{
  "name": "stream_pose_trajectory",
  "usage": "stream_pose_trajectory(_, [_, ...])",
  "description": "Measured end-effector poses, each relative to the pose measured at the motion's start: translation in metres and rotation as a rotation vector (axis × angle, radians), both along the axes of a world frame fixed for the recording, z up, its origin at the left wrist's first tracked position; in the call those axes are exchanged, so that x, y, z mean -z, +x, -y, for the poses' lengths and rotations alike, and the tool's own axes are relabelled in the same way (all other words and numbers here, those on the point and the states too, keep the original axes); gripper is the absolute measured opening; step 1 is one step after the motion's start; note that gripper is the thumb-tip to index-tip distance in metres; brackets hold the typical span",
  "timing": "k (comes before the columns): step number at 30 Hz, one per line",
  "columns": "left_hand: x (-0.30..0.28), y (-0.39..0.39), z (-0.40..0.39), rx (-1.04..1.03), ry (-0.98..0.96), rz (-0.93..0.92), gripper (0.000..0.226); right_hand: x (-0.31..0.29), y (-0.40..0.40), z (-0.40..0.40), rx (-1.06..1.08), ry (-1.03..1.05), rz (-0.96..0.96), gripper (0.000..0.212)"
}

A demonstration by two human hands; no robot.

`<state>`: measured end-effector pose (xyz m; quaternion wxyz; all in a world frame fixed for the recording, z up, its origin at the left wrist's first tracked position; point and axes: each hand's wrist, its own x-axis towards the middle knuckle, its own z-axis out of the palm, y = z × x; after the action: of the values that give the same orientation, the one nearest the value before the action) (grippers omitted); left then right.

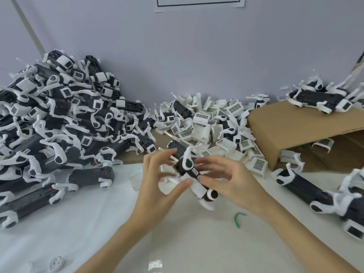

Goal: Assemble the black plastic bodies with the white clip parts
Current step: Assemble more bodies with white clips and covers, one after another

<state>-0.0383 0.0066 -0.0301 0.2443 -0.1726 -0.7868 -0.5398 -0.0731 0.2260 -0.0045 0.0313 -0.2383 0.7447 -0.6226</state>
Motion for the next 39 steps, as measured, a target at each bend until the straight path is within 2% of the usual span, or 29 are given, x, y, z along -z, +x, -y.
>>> stream_pose_trajectory(2, [-0.003,-0.004,0.012,0.127,-0.069,0.079,0.064,0.004,0.004,0.003,-0.079,0.05,0.0,0.028])
stream_pose_trajectory(5, [-0.002,-0.002,0.015,0.318,-0.005,0.216,0.055,0.005,0.01,0.008,-0.047,0.123,-0.089,0.023])
stream_pose_trajectory(9, [0.001,0.002,0.005,0.18,0.043,0.1,0.047,0.005,0.015,0.014,-0.002,0.193,-0.176,0.017])
stream_pose_trajectory(13, [0.007,0.003,-0.001,0.107,0.121,0.089,0.043,0.009,0.013,0.015,0.069,0.298,-0.282,0.03])
stream_pose_trajectory(16, [0.008,0.0,0.003,0.14,0.09,0.129,0.044,0.017,0.014,0.016,0.065,0.384,-0.39,0.031])
stream_pose_trajectory(18, [0.007,-0.001,0.011,0.189,-0.005,0.147,0.04,0.023,0.015,0.02,0.082,0.376,-0.426,0.034])
stream_pose_trajectory(21, [0.008,0.001,0.019,0.197,-0.176,0.114,0.04,0.029,0.014,0.024,0.129,0.384,-0.445,0.039])
stream_pose_trajectory(25, [0.012,0.002,0.015,0.138,-0.21,0.066,0.03,0.034,0.017,0.028,0.157,0.318,-0.447,0.032])
stream_pose_trajectory(29, [0.013,0.002,0.008,0.097,-0.195,0.012,0.025,0.032,0.017,0.03,0.154,0.285,-0.422,0.025])
stream_pose_trajectory(39, [0.008,0.001,-0.002,0.029,-0.148,0.018,0.025,0.028,0.017,0.028,0.15,0.278,-0.408,0.017])
